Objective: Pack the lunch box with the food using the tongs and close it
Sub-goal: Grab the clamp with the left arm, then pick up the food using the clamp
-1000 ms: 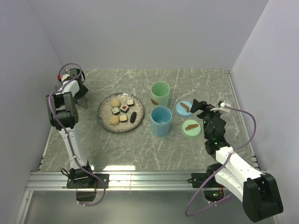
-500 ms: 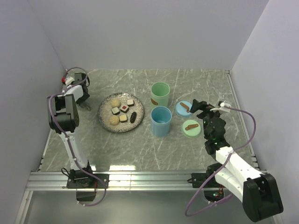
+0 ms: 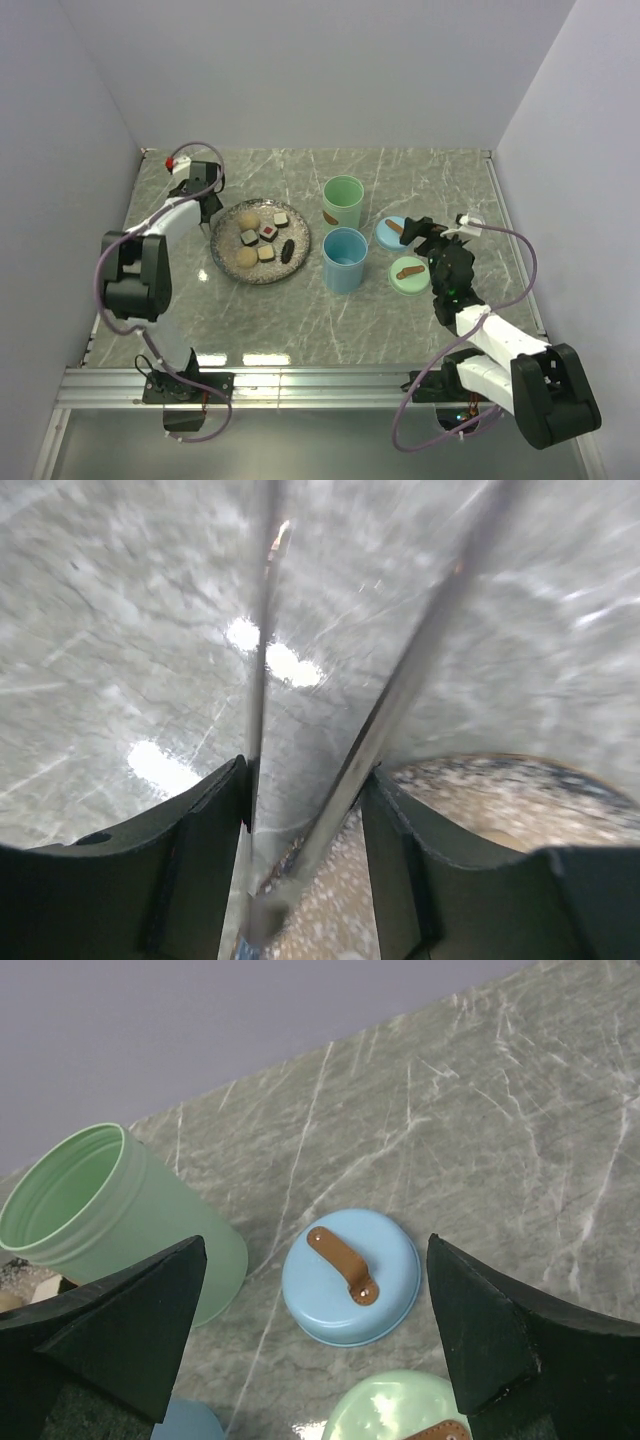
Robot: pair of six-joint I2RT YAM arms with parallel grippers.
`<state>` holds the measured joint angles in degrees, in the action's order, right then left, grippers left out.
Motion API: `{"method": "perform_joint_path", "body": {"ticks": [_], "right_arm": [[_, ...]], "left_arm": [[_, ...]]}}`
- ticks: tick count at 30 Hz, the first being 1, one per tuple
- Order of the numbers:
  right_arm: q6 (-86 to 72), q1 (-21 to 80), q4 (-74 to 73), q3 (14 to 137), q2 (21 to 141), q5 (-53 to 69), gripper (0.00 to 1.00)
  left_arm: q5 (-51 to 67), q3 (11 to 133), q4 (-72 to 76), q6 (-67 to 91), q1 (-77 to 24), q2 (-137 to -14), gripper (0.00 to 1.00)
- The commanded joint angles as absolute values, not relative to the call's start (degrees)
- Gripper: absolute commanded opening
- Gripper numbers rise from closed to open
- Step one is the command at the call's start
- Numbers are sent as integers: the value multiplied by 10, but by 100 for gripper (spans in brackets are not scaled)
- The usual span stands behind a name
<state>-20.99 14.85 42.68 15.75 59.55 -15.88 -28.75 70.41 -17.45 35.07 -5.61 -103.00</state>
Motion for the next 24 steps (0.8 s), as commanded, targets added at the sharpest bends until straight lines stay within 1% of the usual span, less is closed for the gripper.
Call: {"method": "perform_joint_path", "body": {"ticks": [1, 5, 12, 16, 21, 24], "right_arm": [[-214, 147, 470, 175, 602, -149, 97], [-217, 147, 478, 178, 614, -145, 97], [-220, 163, 483, 191, 639, -134, 95], [-219, 170, 481, 197, 644, -139, 95], [-218, 175, 476, 206, 656, -145, 95], [-215, 178, 470, 214, 667, -150, 95]], "left_arm": [[-290, 674, -105, 348, -60, -961, 54], [-293, 637, -66, 338, -72, -912, 55], [-280, 621, -60, 321, -84, -904, 57], [-257, 598, -43, 309, -100, -878, 59], [-213, 526, 21, 285, -120, -803, 63], [-172, 485, 47, 280, -124, -752, 64]]}}
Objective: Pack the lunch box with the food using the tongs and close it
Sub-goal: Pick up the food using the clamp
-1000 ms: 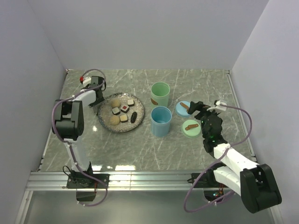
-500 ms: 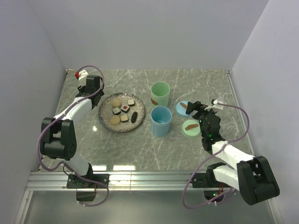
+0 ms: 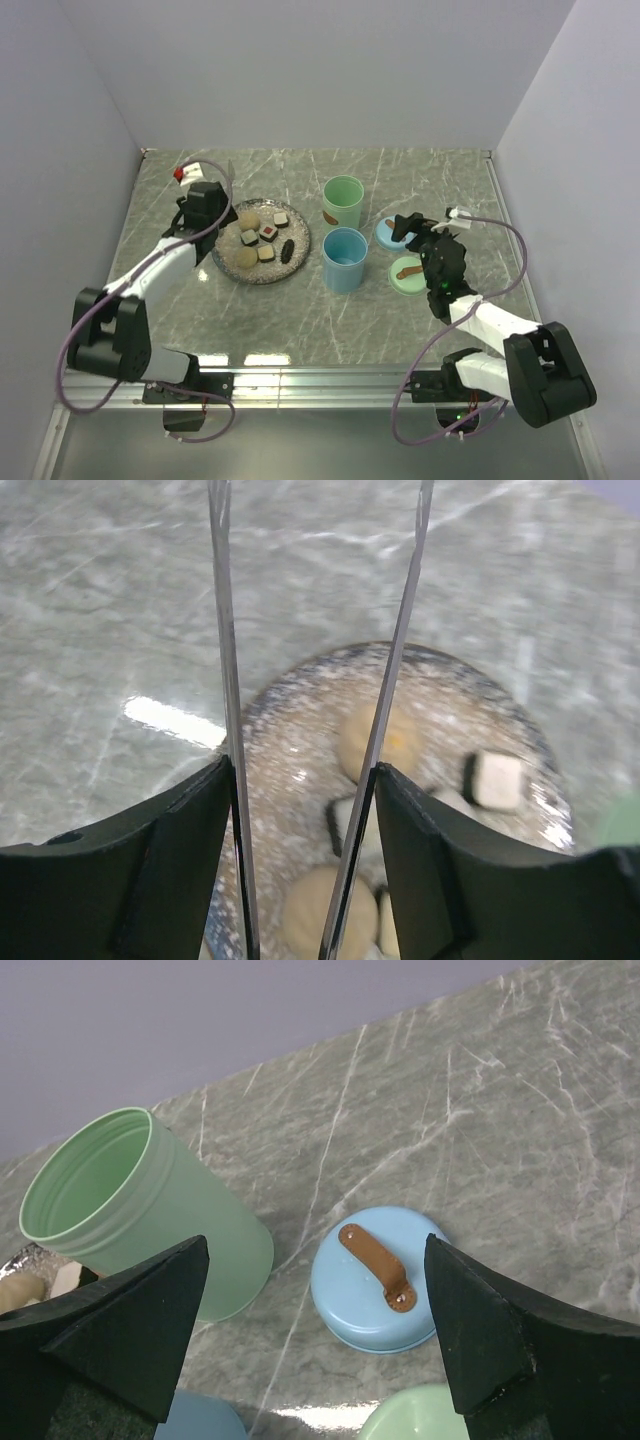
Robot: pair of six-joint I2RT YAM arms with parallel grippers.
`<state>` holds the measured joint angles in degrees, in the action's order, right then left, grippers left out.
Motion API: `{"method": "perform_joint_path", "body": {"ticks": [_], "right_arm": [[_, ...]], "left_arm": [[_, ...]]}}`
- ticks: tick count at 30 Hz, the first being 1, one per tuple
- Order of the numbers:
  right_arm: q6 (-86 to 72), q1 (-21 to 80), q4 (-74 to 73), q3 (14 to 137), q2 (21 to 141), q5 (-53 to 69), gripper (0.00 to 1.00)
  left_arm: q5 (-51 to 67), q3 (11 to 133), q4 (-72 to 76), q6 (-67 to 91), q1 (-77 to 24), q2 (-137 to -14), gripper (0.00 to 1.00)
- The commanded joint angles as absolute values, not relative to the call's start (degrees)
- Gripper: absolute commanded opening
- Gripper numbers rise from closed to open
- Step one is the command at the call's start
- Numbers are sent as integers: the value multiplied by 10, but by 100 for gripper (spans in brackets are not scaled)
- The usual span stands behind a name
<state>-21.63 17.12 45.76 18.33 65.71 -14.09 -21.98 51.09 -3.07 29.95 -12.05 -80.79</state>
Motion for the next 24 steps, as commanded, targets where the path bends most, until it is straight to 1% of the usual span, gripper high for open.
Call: {"method": "perform_joint_path", "body": {"ticks": [1, 6, 11, 16, 20, 24], "right_arm": [[-214, 178, 468, 217, 670, -153, 95], [-214, 179, 460, 217, 672, -157, 94], [-219, 179, 457, 209, 657, -156, 94], [-221, 179, 450, 199, 635, -149, 94], [-221, 179, 442, 192, 619, -149, 94], [-221, 179, 438, 183, 598, -145, 94]], "left_arm": [[-162, 478, 49, 282, -125, -740, 64], [-121, 446, 16, 306, -135, -657, 62], [-77, 410, 3, 323, -146, -612, 61], [-55, 363, -32, 347, -162, -554, 61], [-76, 338, -64, 362, -183, -501, 61], [-125, 330, -112, 378, -196, -461, 60]]}}
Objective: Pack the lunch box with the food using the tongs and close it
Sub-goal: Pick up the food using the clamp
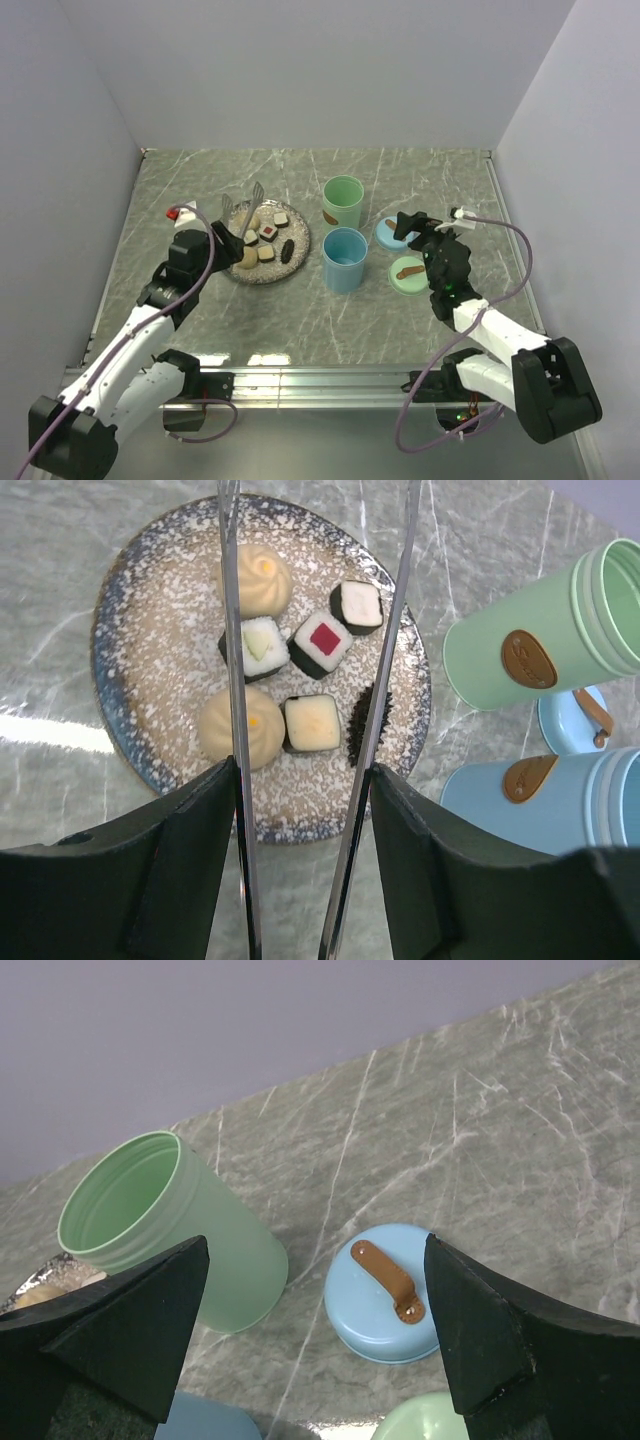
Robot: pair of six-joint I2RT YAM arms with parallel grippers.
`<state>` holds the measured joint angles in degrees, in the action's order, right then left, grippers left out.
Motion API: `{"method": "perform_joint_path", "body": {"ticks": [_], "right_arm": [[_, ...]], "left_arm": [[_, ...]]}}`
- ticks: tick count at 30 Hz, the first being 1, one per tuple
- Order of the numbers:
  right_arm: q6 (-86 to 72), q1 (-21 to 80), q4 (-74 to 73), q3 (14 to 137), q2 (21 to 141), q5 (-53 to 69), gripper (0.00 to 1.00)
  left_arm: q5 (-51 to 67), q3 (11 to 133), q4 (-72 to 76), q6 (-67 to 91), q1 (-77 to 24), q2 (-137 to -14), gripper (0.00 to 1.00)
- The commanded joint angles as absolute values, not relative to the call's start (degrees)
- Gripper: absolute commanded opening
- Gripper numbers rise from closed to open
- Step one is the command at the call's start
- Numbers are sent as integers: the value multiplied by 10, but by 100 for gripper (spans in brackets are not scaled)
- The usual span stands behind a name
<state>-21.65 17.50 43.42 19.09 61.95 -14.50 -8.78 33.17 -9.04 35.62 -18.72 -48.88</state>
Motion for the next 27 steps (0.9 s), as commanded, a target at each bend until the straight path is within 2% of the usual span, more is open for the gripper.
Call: {"method": "perform_joint_path", "body": {"ticks": [1, 12, 27], "right_arm": [[-222, 178, 437, 180, 593, -145, 95], [-220, 178, 424, 155, 536, -152, 95], [-221, 179, 431, 157, 551, -149, 95]], "left_arm": [[-135, 326, -126, 385, -200, -456, 60], [-219, 302, -141, 417, -243, -482, 59], [-222, 308, -102, 411, -273, -534, 58]]}}
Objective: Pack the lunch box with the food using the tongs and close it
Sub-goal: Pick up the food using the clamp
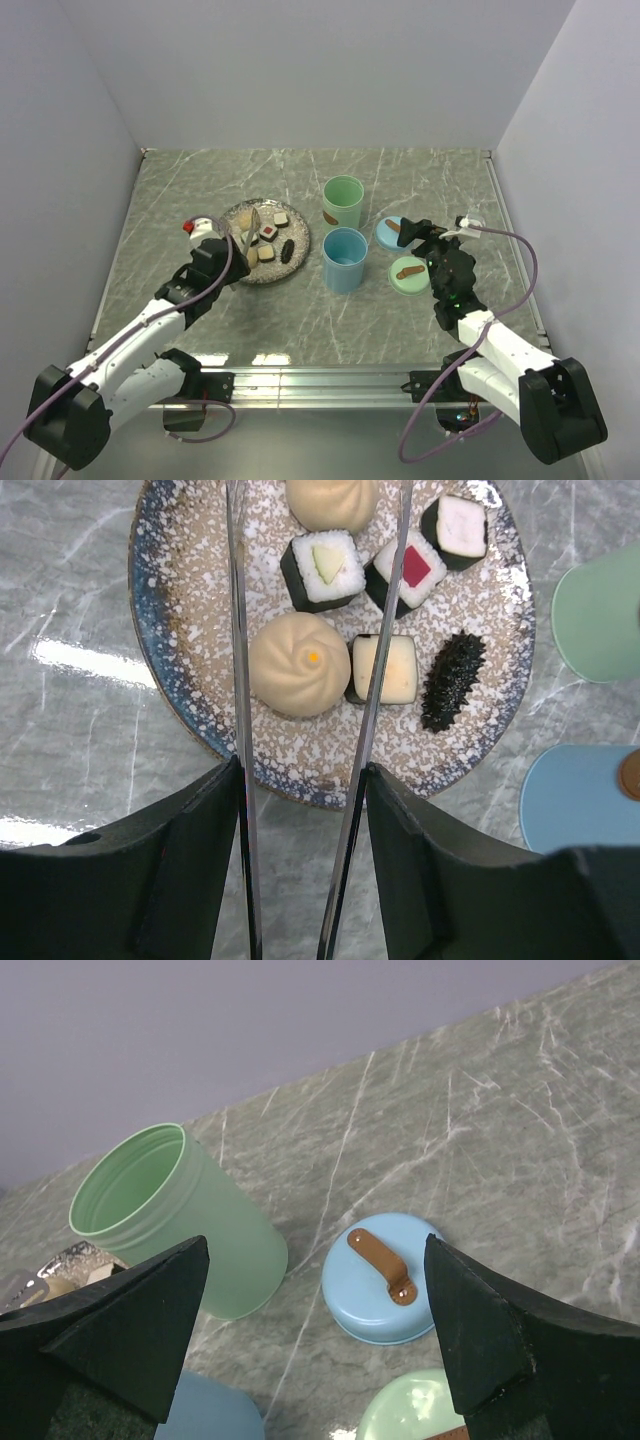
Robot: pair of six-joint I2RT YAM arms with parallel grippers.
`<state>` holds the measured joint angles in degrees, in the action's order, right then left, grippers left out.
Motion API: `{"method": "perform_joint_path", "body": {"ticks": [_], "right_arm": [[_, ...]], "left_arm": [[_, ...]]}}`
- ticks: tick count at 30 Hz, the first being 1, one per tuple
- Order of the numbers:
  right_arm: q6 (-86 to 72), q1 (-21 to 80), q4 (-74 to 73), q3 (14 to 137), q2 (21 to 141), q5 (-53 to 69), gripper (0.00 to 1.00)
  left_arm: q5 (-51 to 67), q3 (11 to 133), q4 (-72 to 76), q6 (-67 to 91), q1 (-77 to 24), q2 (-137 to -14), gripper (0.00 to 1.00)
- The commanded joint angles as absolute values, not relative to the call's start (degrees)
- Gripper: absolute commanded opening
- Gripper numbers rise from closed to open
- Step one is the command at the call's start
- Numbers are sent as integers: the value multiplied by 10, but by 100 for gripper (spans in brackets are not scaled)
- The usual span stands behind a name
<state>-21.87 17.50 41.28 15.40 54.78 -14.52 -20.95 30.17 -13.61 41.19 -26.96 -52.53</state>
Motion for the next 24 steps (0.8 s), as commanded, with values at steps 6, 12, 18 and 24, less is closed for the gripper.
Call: {"method": "perform_joint_path", "body": {"ticks": [6, 12, 18, 24], "right_arm": [[-221, 178, 430, 156, 548, -153, 95], [-221, 179, 430, 154, 545, -152, 95], [-220, 178, 429, 154, 545, -156, 95], [-218, 178, 430, 153, 545, -156, 95]], "left_arm": [[-221, 308, -91, 410, -274, -548, 57], [-210, 310, -76, 403, -275, -557, 56], [-208, 313, -65, 398, -275, -572, 55], [-208, 314, -48, 395, -275, -588, 53]]}}
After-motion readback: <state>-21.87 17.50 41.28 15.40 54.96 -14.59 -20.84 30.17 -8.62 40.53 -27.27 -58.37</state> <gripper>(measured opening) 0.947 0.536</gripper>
